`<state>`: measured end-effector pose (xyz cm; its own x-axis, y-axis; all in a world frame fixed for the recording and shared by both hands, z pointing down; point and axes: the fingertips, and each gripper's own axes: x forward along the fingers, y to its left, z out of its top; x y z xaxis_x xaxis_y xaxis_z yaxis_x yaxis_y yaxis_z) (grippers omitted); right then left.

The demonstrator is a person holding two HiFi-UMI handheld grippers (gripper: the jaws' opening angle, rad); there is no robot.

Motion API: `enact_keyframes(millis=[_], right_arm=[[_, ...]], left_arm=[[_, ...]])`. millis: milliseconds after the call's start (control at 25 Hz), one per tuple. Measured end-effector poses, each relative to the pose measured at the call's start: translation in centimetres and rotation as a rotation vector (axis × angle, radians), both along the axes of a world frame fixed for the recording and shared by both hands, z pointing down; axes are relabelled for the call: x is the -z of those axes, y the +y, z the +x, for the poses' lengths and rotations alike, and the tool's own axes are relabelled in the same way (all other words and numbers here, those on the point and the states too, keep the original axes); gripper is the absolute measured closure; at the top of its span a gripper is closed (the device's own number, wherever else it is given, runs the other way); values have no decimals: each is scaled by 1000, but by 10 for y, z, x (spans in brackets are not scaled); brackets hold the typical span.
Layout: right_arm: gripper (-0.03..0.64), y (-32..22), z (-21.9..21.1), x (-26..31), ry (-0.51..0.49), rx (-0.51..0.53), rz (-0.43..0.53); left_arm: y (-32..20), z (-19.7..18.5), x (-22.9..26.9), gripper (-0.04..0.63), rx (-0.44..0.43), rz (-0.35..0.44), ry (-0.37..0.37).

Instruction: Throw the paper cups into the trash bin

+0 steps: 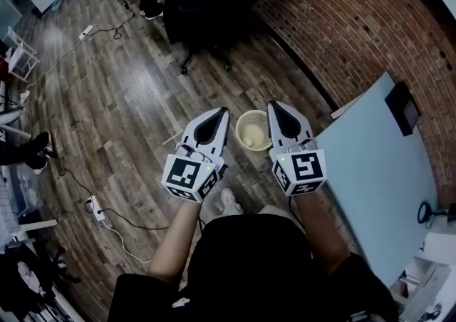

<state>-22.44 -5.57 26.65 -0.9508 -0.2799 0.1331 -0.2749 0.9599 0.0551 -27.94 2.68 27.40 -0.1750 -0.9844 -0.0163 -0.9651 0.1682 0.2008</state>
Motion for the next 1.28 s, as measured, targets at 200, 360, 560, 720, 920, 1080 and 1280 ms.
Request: enact_keyframes(millis=[200, 360, 560, 720, 920, 1080, 1280], right_arm=[[612, -2, 18, 4, -7, -10, 3], [612, -6, 38, 7, -20, -5, -3], [612, 0, 68, 9, -43, 17, -26], [612, 3, 92, 12, -51, 30, -31], [612, 4, 126, 16, -80, 48, -47], [613, 5, 156, 16, -110, 71, -68], [612, 10, 191, 17, -126, 71, -86]], left_arm=[[-4, 14, 2, 592, -6, 0, -2], [-10, 34, 7, 592, -9, 4, -8], [-9, 69, 11, 592, -5, -20, -50], [-6, 92, 16, 592, 6, -17, -42], [-5, 126, 18, 592, 10, -18, -40], [-4, 155, 21, 592, 11, 6, -9], [6, 191, 22, 592, 23, -2, -17]])
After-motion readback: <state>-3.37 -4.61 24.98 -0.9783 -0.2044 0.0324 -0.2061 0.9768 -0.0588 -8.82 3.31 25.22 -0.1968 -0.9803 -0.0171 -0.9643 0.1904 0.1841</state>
